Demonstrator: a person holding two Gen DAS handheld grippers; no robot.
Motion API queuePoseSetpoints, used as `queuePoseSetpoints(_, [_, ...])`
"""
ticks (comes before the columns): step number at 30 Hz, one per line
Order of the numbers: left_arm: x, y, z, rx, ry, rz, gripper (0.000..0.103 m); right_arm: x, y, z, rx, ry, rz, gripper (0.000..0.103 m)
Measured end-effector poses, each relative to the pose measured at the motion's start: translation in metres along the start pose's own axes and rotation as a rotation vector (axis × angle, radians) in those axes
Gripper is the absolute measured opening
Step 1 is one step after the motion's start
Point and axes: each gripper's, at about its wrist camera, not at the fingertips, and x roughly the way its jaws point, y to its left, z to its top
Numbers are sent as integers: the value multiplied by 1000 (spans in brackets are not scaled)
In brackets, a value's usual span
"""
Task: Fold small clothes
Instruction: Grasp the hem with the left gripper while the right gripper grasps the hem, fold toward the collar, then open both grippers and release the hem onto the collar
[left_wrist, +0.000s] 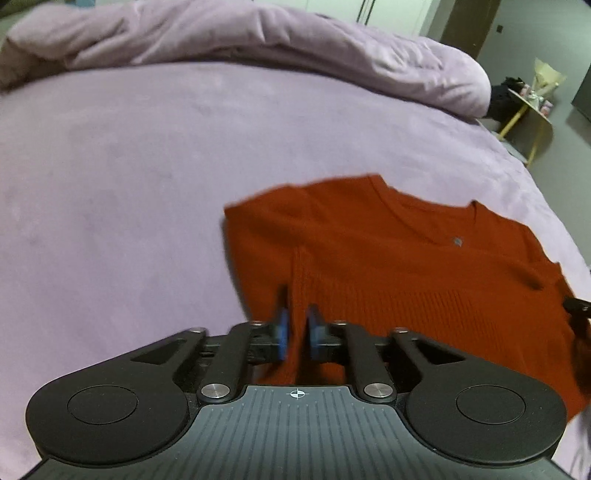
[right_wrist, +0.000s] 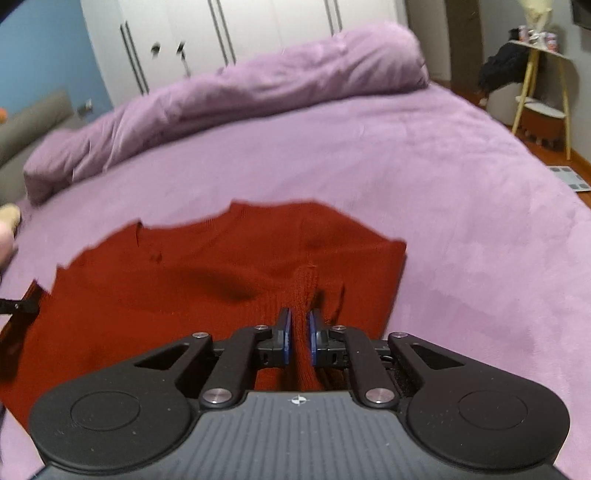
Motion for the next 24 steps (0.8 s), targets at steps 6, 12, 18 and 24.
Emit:
queuePoseSetpoints(6, [4,0,-14,55,1,13,39,3,12,-8,-120,1,-25,17])
queuePoseSetpoints(12, [-21,-5,1,64,-69,40,8,-15,27,-4,-174,-86,-81,7])
queuePoseSetpoints(18, [-57,-26,56,124,-283,87,8,-27,29,45,-114,-267,-164,6])
queuePoseSetpoints(24, [2,-44,89,134,-279,230,9,34,31,81,-122,-257,-273,5])
